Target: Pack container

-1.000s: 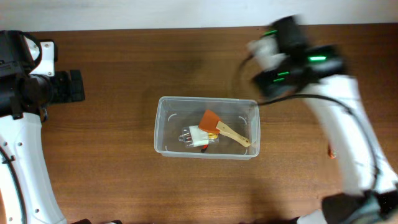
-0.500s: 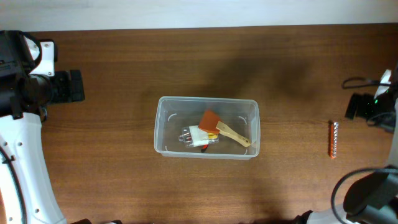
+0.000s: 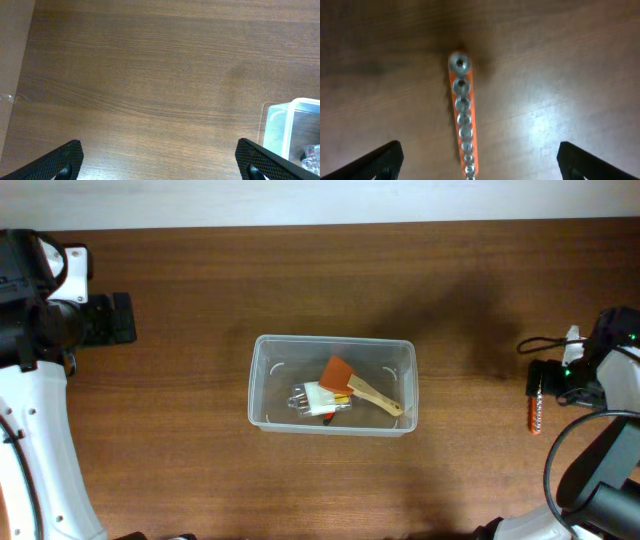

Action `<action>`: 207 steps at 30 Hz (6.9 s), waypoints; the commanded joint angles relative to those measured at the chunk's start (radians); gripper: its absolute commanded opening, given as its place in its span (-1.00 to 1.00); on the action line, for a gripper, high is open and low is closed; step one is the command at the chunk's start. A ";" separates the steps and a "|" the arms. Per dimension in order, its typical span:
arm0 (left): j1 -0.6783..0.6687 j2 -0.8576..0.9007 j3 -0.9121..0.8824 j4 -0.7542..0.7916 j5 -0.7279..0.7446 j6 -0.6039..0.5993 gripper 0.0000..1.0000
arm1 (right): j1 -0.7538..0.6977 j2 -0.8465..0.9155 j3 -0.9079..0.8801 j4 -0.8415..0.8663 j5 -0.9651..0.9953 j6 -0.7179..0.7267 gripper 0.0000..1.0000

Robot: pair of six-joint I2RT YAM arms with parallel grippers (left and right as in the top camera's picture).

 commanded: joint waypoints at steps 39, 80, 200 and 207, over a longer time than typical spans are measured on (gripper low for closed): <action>0.005 0.002 0.003 -0.008 -0.007 -0.012 0.99 | -0.001 0.126 -0.132 0.174 -0.245 -0.010 0.97; 0.005 0.002 0.003 -0.009 -0.007 -0.012 0.99 | -0.001 0.127 -0.132 0.151 -0.055 0.069 -0.40; -0.250 0.137 0.003 0.414 0.100 0.071 0.99 | 0.236 -0.101 0.677 -0.121 -0.182 -0.075 0.97; -0.253 0.045 -0.148 0.431 0.045 0.070 0.99 | 0.236 -0.196 0.490 -0.077 -0.158 -0.167 0.97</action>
